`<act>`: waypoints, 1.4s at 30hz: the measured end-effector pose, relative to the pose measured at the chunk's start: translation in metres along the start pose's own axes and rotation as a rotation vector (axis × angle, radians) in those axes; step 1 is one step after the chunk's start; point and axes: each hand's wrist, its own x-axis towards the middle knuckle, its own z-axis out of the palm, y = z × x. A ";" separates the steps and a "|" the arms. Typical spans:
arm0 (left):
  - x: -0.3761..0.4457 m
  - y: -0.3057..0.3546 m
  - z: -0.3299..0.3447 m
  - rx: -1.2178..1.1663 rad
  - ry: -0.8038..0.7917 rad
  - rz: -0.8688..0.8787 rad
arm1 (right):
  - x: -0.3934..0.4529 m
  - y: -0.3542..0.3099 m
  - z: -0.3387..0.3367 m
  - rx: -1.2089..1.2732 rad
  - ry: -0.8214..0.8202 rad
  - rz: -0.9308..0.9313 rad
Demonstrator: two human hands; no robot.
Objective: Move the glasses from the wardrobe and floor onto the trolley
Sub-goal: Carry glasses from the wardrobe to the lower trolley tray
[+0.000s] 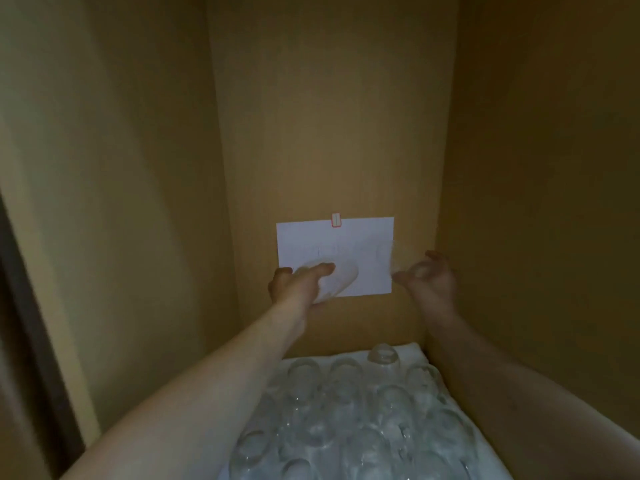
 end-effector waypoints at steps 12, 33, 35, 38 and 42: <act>-0.069 -0.001 -0.017 -0.654 -0.362 -0.233 | -0.090 -0.051 -0.032 0.824 -0.172 0.343; -0.169 -0.014 0.028 -0.441 -0.695 -0.248 | -0.203 -0.104 -0.180 0.675 -0.359 0.245; -0.176 -0.013 0.037 -0.443 -0.759 -0.250 | -0.206 -0.107 -0.194 0.643 -0.371 0.198; -0.192 -0.013 0.052 -0.437 -0.852 -0.232 | -0.210 -0.108 -0.217 0.712 -0.411 0.132; -0.219 -0.021 0.080 -0.453 -0.948 -0.191 | -0.214 -0.106 -0.258 0.697 -0.439 0.095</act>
